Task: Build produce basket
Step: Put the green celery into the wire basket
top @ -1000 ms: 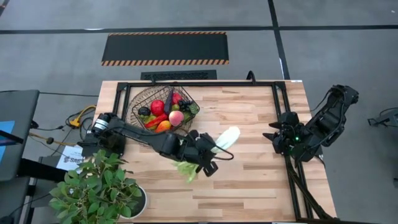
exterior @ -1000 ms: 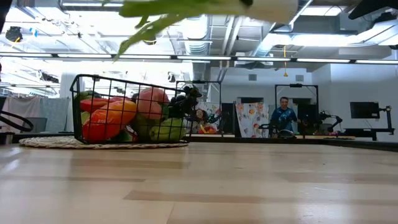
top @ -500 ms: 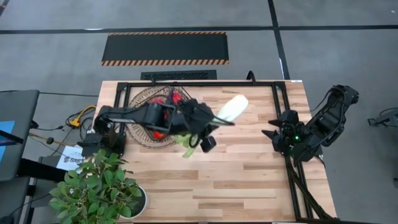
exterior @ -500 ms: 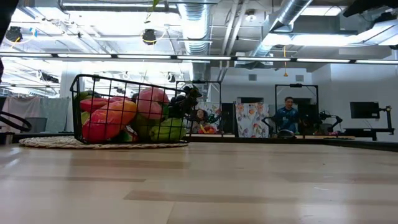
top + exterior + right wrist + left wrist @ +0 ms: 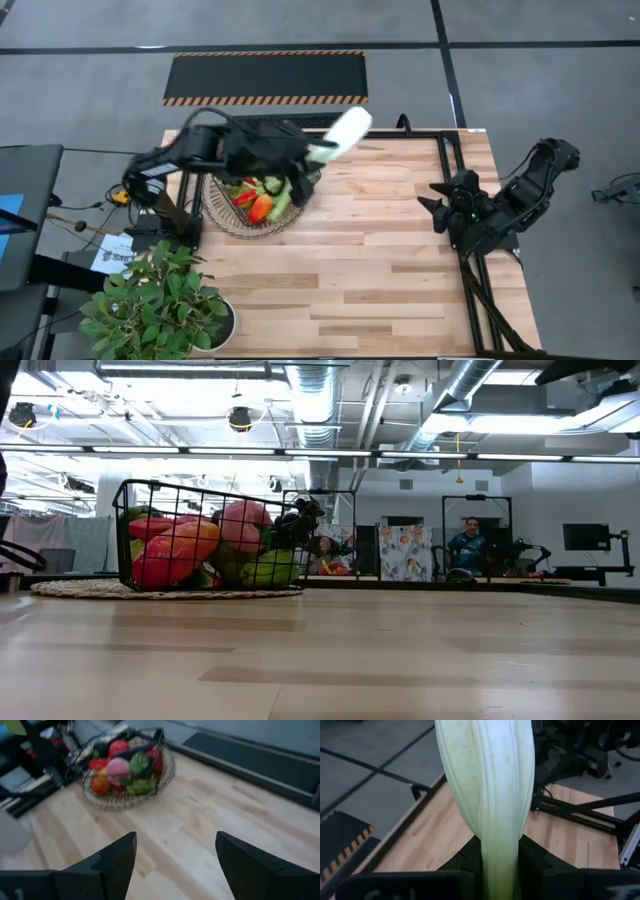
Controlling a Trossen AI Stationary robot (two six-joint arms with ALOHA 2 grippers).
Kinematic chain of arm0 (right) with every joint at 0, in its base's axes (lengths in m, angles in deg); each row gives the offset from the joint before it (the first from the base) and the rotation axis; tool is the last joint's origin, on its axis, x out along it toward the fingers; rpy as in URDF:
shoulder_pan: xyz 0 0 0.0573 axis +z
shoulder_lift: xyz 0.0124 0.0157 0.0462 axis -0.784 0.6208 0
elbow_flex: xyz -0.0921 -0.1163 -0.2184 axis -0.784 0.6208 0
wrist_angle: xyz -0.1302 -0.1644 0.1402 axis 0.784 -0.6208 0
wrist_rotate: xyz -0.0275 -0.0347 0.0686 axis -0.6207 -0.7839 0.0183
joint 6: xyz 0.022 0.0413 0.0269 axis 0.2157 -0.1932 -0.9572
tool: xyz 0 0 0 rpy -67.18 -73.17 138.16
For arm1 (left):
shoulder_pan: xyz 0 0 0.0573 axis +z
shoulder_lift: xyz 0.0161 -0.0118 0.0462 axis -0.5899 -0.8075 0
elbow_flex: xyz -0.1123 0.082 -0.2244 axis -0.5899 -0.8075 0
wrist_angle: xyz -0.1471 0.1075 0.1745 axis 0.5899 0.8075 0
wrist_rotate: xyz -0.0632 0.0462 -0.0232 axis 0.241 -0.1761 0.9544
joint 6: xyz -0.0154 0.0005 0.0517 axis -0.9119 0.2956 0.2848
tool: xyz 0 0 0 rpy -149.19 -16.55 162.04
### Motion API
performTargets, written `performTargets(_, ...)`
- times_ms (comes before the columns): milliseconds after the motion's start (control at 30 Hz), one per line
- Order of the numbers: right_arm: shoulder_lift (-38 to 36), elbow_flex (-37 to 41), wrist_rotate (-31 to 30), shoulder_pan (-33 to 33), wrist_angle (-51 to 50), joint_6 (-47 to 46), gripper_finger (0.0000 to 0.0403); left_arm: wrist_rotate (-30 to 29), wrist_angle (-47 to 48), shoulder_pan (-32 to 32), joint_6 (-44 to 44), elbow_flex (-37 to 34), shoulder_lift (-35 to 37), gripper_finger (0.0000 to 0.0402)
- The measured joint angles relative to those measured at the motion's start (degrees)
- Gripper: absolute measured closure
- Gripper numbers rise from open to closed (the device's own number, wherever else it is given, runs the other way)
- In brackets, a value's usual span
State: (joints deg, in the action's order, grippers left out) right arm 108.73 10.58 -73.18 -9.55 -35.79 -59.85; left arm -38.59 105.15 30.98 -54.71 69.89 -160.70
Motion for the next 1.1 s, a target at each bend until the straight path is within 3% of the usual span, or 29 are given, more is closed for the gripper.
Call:
performTargets(200, 0.00, 0.00, -3.89, -2.42, 0.52, 0.00, 0.0112, -0.58, 3.50, 2.89, 2.27, 0.00, 5.14, 0.0342)
performTargets(433, -0.02, 0.04, -4.19, -6.08, 0.99, 0.00, 0.0112, -0.60, 7.34, 6.35, 4.36, -0.24, 11.48, 0.0331)
performTargets(700, -0.53, 5.91, -4.15, -8.73, 9.50, -0.01, 0.0112, 0.09, 9.10, 10.85, 6.56, -0.28, 17.28, 0.0330)
performTargets(933, -1.96, 13.04, -2.96, -10.15, 17.74, 0.51, 0.0112, 5.69, 9.98, 14.82, 7.33, -0.28, 18.67, 0.0330)
performTargets(1033, -4.56, 12.35, -1.88, -12.50, 19.63, 6.31, 0.0112, 12.97, 6.35, 16.19, 8.98, -0.35, 18.65, 0.0329)
performTargets(1100, -7.75, 9.99, -1.38, -14.24, 23.72, 15.51, 0.0112, 20.50, -0.47, 17.39, 9.30, -0.35, 18.65, 0.0329)
